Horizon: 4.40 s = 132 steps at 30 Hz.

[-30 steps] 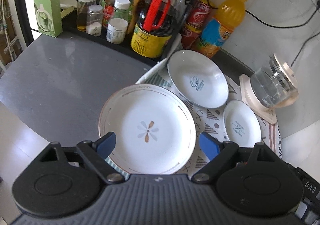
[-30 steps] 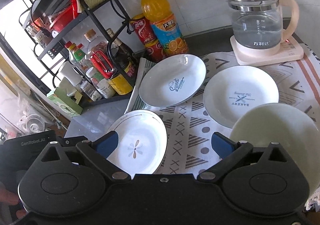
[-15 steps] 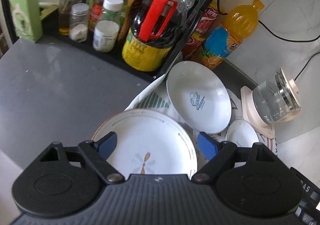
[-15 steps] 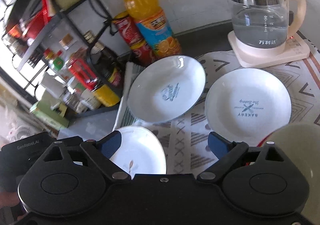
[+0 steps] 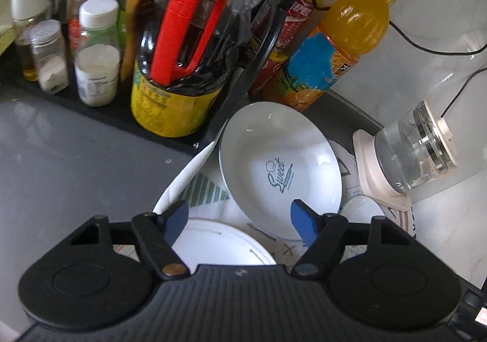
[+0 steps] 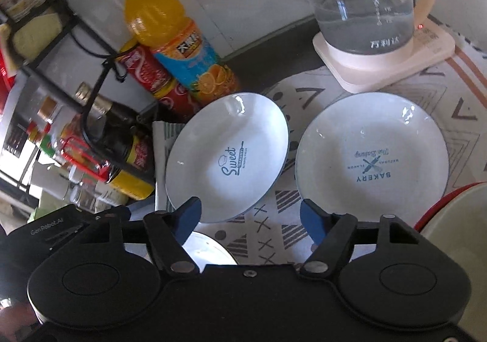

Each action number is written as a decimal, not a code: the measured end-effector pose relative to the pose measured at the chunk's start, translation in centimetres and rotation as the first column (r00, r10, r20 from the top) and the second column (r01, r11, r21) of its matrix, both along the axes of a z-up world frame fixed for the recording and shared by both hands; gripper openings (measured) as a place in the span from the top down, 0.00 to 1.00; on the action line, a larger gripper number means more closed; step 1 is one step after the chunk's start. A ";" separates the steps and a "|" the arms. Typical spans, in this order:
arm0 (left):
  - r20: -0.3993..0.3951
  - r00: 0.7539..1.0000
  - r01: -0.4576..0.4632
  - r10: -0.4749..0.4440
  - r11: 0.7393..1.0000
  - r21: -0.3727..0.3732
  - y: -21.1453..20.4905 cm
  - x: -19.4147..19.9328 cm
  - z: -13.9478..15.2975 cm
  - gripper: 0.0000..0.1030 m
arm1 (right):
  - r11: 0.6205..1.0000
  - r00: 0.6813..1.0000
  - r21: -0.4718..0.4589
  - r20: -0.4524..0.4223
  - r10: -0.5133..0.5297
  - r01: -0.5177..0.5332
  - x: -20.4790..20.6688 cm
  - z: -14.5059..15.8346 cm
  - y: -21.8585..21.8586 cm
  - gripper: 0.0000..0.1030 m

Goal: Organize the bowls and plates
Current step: 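Close the right gripper on the rim of the 'Sweet' white plate, then lift the 'Sweet' plate with the right gripper over the flower-pattern plate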

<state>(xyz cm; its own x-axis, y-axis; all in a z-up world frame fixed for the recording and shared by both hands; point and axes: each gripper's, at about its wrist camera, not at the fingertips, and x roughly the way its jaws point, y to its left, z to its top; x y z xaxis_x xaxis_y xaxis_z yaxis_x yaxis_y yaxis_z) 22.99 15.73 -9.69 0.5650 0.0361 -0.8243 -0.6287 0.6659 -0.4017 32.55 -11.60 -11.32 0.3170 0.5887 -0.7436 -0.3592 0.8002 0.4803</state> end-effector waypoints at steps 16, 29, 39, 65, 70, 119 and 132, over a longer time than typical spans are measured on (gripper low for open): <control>-0.024 1.000 0.016 -0.018 0.995 -0.094 2.6 3.7 -6.2 0.70 | 0.994 0.983 -0.008 -0.145 -0.113 0.113 2.1 -6.0 2.9 0.63; -0.014 1.000 0.005 -0.008 0.987 -0.164 3.2 4.9 -9.1 0.90 | 0.978 0.957 0.016 -0.210 -0.201 0.209 3.0 -8.9 3.2 0.82; 0.006 1.000 -0.024 0.026 0.981 -0.194 3.6 4.7 -9.9 0.90 | 0.975 0.953 0.018 -0.216 -0.213 0.222 3.5 -9.8 3.8 0.85; 0.088 0.995 -0.035 0.047 0.991 -0.132 0.0 0.8 -7.0 0.92 | 0.996 0.997 0.052 -0.031 -0.076 0.077 0.4 -7.5 2.2 0.88; 0.095 0.994 -0.048 0.059 0.993 -0.112 -1.8 -0.4 -6.0 0.91 | 0.994 0.997 0.081 -0.046 -0.066 0.069 -0.3 -7.0 0.5 0.88; 0.066 0.944 -0.317 0.323 0.944 -0.092 -9.7 -15.4 -6.6 0.91 | 0.964 0.966 0.056 0.011 0.260 -0.260 -9.4 -6.5 -3.9 0.86; -0.001 0.938 -0.344 0.346 0.934 -0.099 -8.7 -16.2 -7.6 0.89 | 0.953 0.953 -0.009 -0.007 0.303 -0.304 -10.1 -6.8 -1.7 0.86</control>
<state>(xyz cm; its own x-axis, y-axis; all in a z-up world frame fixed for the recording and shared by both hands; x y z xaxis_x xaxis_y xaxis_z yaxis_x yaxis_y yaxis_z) 6.77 7.07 -17.31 0.5452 0.1521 -0.8244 -0.8057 0.3667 -0.4652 22.46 -13.34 -18.07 0.1204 0.6492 -0.7510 -0.5833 0.6584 0.4757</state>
